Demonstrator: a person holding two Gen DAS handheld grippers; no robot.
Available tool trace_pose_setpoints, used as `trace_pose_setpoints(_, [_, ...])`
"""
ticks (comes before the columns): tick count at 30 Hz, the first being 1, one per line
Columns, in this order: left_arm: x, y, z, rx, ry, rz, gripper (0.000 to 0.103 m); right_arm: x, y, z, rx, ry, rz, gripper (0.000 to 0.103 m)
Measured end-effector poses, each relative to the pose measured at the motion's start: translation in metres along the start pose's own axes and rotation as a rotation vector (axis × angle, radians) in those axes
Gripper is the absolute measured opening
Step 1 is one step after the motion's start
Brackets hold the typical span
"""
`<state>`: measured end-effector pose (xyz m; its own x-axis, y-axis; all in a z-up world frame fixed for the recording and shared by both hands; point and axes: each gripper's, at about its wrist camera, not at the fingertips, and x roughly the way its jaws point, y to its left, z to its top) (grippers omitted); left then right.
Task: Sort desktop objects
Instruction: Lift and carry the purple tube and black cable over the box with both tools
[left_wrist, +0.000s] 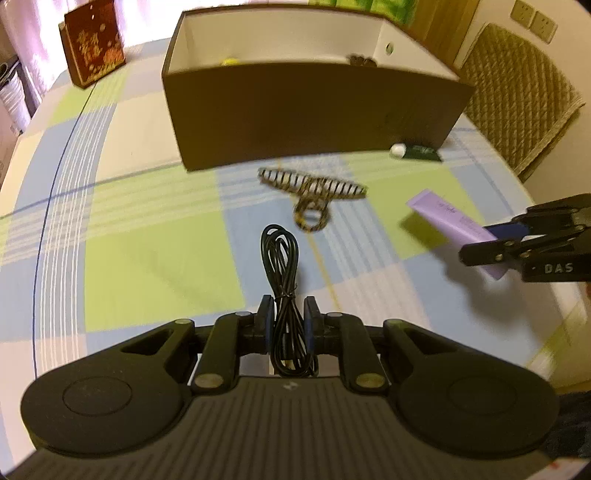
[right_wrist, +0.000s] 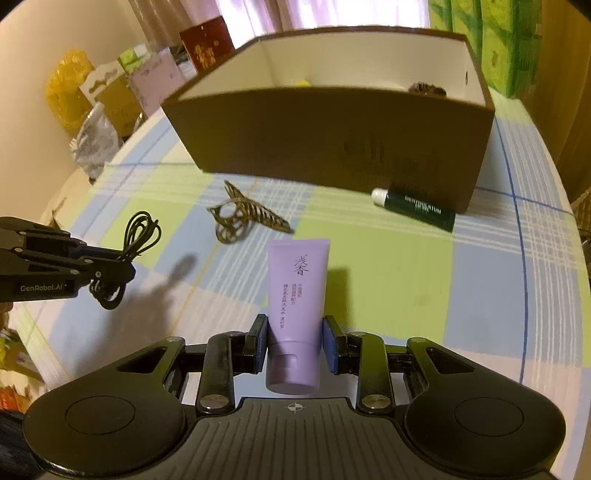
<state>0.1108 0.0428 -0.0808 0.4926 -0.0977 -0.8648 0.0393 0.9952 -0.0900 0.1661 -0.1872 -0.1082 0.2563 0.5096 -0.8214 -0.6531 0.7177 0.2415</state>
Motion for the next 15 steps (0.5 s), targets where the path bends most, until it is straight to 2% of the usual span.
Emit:
trace_pose_setpoints(7, [-0.024, -0.006, 0.025, 0.009, -0.087, -0.047, 0.013, -0.021, 0.001, 0.022, 0.01, -0.079, 0.03, 0.028])
trace_pose_setpoints(15, [-0.038, -0.008, 0.072, 0.035, -0.192, -0.068, 0.013, -0.046, -0.006, 0.069, -0.007, -0.2, 0.046, 0.028])
